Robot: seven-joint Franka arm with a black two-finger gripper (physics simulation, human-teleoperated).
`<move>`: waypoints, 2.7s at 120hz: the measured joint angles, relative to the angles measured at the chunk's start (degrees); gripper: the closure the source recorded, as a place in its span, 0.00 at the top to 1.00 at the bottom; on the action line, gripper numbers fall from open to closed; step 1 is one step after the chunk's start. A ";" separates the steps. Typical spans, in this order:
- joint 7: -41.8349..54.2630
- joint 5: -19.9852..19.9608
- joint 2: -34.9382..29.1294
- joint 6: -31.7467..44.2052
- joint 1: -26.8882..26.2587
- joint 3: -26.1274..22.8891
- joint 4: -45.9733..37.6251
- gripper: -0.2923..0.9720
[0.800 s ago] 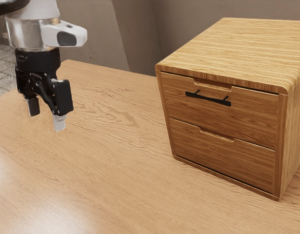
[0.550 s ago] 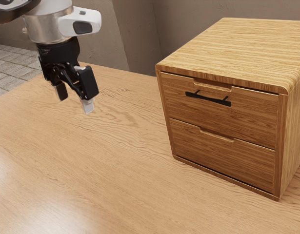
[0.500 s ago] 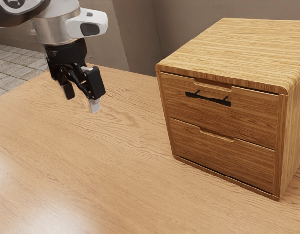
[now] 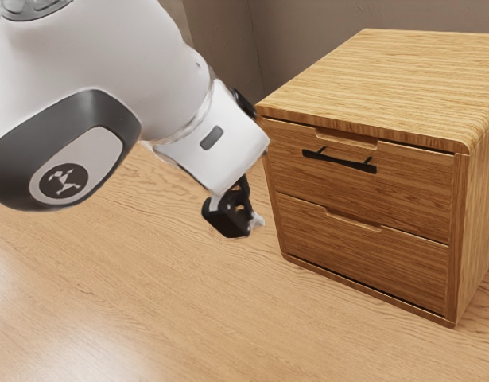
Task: Pull the drawer handle with one arm to open the drawer
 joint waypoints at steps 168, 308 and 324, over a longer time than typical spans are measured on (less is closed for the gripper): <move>28.14 -5.77 15.60 19.75 0.78 3.81 4.96 0.37; 29.10 -5.60 5.57 18.77 -0.18 4.54 -8.09 0.17; 28.38 -5.76 2.31 18.36 -0.30 3.86 -11.60 0.17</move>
